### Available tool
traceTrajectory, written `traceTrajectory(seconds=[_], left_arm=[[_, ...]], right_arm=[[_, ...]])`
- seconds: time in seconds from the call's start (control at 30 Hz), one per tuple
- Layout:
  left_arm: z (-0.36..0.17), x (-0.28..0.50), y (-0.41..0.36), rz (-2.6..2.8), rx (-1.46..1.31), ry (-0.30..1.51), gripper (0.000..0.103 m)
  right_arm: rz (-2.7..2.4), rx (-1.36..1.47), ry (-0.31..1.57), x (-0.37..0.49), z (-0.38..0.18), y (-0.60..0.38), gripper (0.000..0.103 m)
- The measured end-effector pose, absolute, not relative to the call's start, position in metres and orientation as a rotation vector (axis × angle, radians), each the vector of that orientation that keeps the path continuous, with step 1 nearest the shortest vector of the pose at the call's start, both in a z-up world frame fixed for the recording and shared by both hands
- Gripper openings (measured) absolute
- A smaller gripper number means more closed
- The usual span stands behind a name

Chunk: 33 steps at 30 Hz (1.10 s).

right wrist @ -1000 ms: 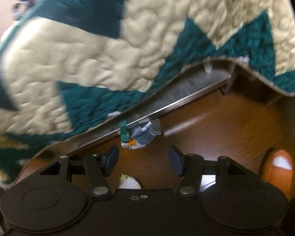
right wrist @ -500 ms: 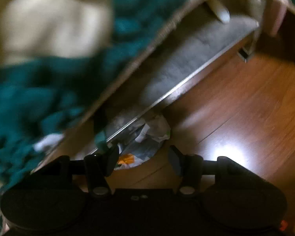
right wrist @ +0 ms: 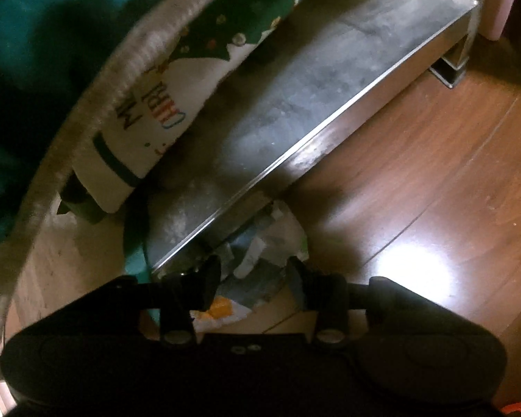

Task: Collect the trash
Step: 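Grasp the white bag with left tool while right grasps crumpled wrapper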

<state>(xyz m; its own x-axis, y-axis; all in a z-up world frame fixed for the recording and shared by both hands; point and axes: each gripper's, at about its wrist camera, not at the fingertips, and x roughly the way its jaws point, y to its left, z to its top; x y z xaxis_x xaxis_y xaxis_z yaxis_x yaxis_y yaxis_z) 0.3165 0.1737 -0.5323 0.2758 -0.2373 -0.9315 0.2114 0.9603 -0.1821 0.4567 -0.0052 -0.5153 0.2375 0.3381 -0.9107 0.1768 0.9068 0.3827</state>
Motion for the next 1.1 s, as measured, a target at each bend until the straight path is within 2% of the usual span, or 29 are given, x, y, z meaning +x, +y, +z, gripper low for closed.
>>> traceTrajectory(seconds=[0.03, 0.07, 0.23, 0.43, 0.47, 0.53, 0.6, 0.77, 0.8, 0.83, 0.87, 1.1], left_arm=[[-0.534, 0.317, 0.173, -0.306, -0.026, 1.261, 0.102], [-0.536, 0.317, 0.173, -0.311, -0.028, 1.266, 0.102], [-0.553, 0.324, 0.174, -0.329, -0.053, 1.314, 0.102], [-0.571, 0.331, 0.172, -0.302, -0.068, 1.360, 0.099], [-0.573, 0.330, 0.172, -0.293, -0.065, 1.356, 0.096], [-0.576, 0.330, 0.172, -0.284, -0.068, 1.364, 0.078], [-0.577, 0.329, 0.173, -0.298, -0.092, 1.361, 0.068], [-0.574, 0.325, 0.168, -0.278, -0.086, 1.351, 0.061], [-0.573, 0.325, 0.171, -0.268, -0.102, 1.353, 0.055], [-0.573, 0.325, 0.174, -0.242, -0.098, 1.356, 0.030], [-0.574, 0.326, 0.176, -0.206, -0.076, 1.372, 0.021], [-0.573, 0.329, 0.202, -0.218, -0.259, 1.394, 0.019]], right_arm=[[0.123, 0.451, 1.345, 0.458, -0.517, -0.003, 0.015], [0.130, 0.444, 1.352, 0.459, -0.519, -0.002, 0.011], [0.144, 0.424, 1.357, 0.461, -0.522, 0.000, 0.005], [0.162, 0.414, 1.348, 0.456, -0.525, 0.000, 0.003], [0.163, 0.416, 1.350, 0.457, -0.526, 0.002, 0.003], [0.164, 0.413, 1.353, 0.456, -0.526, 0.002, 0.003], [0.164, 0.401, 1.360, 0.456, -0.526, 0.003, 0.003], [0.152, 0.345, 1.368, 0.452, -0.512, 0.004, 0.001], [0.151, 0.336, 1.369, 0.450, -0.509, 0.003, 0.001], [0.150, 0.330, 1.369, 0.448, -0.506, 0.002, 0.001], [0.148, 0.322, 1.371, 0.446, -0.502, 0.000, 0.001], [0.176, 0.290, 1.387, 0.437, -0.491, -0.008, 0.001]])
